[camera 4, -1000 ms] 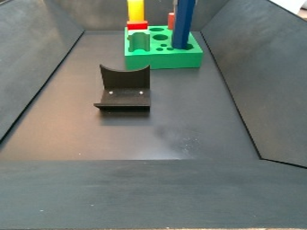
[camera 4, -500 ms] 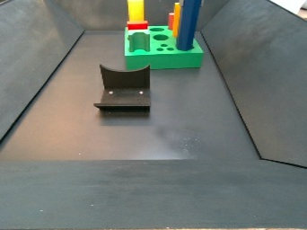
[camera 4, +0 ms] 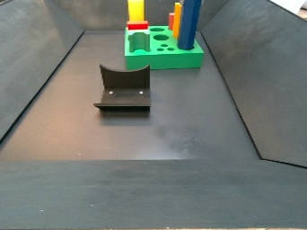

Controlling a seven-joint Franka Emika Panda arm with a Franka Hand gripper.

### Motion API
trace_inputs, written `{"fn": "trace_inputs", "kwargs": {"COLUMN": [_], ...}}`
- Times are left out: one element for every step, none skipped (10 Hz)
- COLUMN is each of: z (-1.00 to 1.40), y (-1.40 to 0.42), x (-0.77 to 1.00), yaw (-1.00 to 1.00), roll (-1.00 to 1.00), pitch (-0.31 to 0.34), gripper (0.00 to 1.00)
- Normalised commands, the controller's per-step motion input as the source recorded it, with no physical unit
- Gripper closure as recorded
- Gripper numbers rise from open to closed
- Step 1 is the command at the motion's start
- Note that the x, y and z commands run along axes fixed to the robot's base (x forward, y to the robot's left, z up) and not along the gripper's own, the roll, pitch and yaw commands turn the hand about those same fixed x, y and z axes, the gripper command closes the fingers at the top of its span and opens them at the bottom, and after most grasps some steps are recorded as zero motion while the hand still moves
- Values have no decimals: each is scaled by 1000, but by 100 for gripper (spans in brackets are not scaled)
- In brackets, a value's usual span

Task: Pick up the hexagon object. Move up. Move to above the board. Insert the hexagon object.
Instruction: Insert the hexagon object.

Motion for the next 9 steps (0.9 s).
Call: {"fn": "trace_inputs", "kwargs": {"z": [-637, -520, -460, -546, -797, -960, -1000, -629, 0], "y": [-51, 0, 0, -14, -74, -74, -51, -66, -6], "x": [-257, -291, -257, 0, 114, 291, 506, 331, 0], "yaw": [26, 0, 0, 6, 57, 40, 51, 0, 0], "roll": [219, 256, 244, 126, 69, 71, 61, 136, 11], "pitch": [-17, 0, 19, 0, -49, -4, 6, 41, 0], "gripper": [100, 100, 100, 100, 100, 100, 100, 100, 100]}}
